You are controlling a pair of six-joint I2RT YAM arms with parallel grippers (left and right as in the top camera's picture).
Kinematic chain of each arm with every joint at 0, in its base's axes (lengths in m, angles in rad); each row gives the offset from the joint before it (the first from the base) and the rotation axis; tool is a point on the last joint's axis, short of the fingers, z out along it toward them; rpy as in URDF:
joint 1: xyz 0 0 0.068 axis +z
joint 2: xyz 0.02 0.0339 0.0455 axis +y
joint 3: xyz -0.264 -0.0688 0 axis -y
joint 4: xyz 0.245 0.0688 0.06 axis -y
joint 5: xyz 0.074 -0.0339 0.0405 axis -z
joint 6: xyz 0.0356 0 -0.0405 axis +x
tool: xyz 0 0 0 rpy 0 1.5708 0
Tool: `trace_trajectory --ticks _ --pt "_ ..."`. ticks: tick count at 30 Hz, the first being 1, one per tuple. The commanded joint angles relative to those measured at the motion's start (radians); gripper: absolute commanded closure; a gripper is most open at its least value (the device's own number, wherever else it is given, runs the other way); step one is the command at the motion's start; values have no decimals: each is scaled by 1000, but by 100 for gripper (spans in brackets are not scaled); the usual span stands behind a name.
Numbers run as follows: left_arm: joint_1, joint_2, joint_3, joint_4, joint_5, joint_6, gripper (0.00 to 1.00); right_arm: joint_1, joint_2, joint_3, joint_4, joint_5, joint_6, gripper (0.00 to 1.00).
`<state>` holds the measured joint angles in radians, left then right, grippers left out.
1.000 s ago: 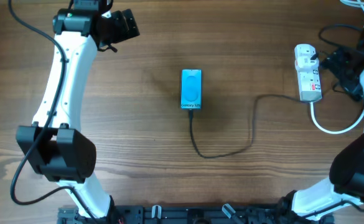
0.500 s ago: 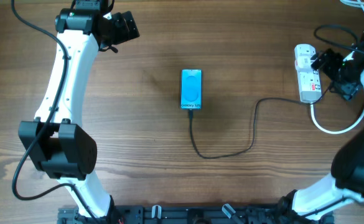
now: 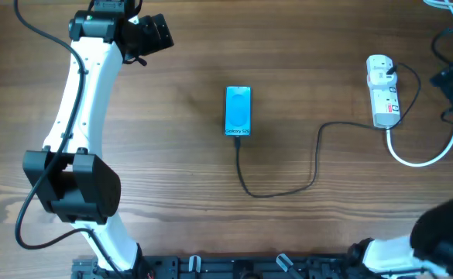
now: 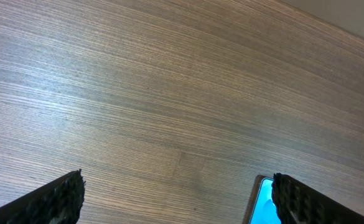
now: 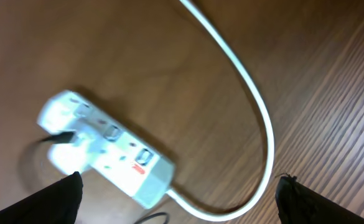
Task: Plug charger to phone and switch on socket
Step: 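Press the red switch on the white power strip with the right gripper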
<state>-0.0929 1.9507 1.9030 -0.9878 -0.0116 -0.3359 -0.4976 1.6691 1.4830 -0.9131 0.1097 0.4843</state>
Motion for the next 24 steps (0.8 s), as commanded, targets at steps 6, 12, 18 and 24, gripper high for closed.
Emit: trace_trajectory --ticks 6,12,18,24 --pt "5 3 -5 0 -16 -10 0 45 163 2 -92 -478 -220 0" --pt "5 3 -5 0 -16 -10 0 37 109 12 -117 -151 -58 0" --pt "5 3 -5 0 -16 -10 0 -48 108 9 -26 47 66 0" --pt "5 3 -5 0 -16 -10 0 -50 139 -44 143 -56 19 0"
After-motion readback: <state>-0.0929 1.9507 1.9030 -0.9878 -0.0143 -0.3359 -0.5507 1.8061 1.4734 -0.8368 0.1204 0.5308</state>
